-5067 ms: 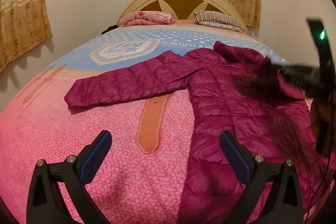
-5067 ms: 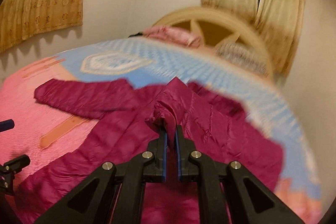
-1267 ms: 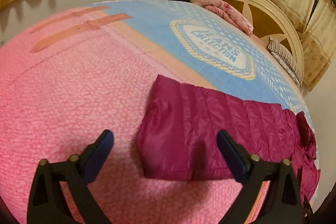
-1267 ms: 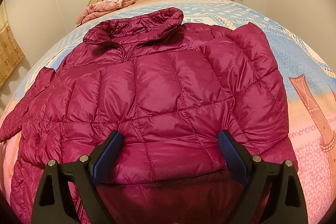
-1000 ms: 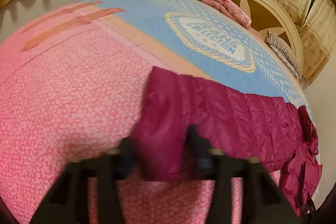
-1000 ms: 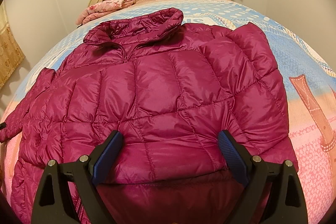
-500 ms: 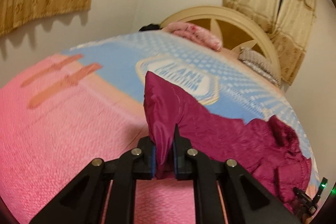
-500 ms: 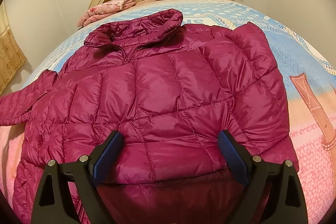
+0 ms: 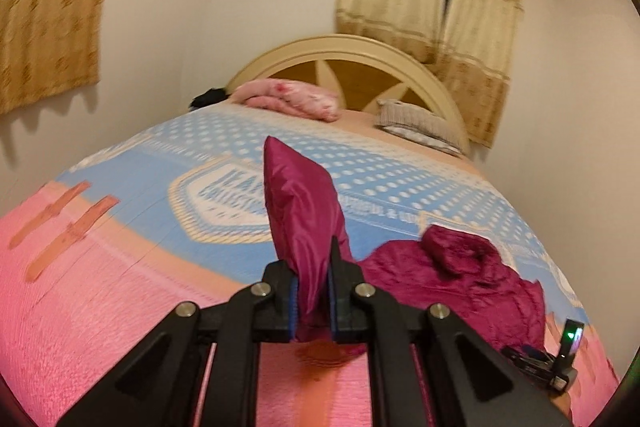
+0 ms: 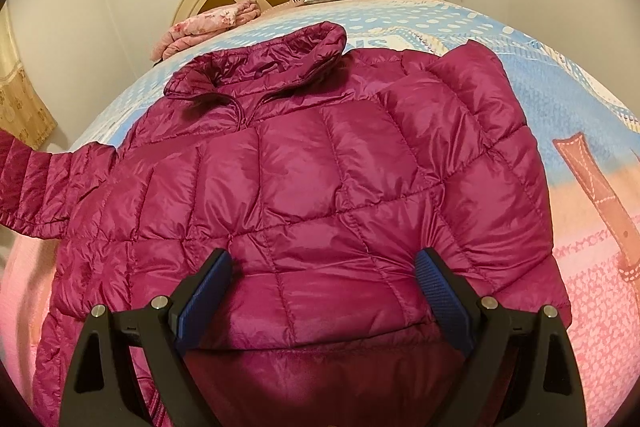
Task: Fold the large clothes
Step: 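Grasp the sleeve cuff with the left gripper and lift it, then lay the held sleeve across the coat body with the left gripper, release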
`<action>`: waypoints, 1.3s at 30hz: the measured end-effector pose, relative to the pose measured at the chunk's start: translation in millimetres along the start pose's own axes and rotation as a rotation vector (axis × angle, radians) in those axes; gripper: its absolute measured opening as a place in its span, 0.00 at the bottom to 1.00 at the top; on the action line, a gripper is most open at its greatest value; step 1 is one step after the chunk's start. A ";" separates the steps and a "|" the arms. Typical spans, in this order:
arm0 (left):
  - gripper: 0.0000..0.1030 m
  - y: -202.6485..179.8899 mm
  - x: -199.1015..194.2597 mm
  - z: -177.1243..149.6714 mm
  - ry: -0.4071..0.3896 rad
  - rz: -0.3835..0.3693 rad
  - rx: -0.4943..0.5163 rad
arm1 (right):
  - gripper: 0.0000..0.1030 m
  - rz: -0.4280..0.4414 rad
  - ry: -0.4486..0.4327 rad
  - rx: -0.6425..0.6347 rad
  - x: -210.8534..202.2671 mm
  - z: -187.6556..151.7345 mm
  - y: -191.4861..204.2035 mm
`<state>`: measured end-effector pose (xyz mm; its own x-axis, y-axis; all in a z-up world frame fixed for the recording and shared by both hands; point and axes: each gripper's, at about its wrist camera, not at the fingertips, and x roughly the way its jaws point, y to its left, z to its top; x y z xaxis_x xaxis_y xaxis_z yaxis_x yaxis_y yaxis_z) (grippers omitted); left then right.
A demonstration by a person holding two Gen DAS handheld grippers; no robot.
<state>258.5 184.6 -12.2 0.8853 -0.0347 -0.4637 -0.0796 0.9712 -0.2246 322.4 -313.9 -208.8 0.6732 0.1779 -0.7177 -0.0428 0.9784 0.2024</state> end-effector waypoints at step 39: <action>0.10 -220.2 77.7 -117.6 0.255 -0.237 0.319 | 0.91 0.077 -0.044 0.089 -4.9 1.4 -12.6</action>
<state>290.9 -59.6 -99.6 0.7177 -0.2826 -0.6364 0.2917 0.9519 -0.0937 320.6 -327.4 -206.8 0.7025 0.2452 -0.6681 -0.0315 0.9485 0.3151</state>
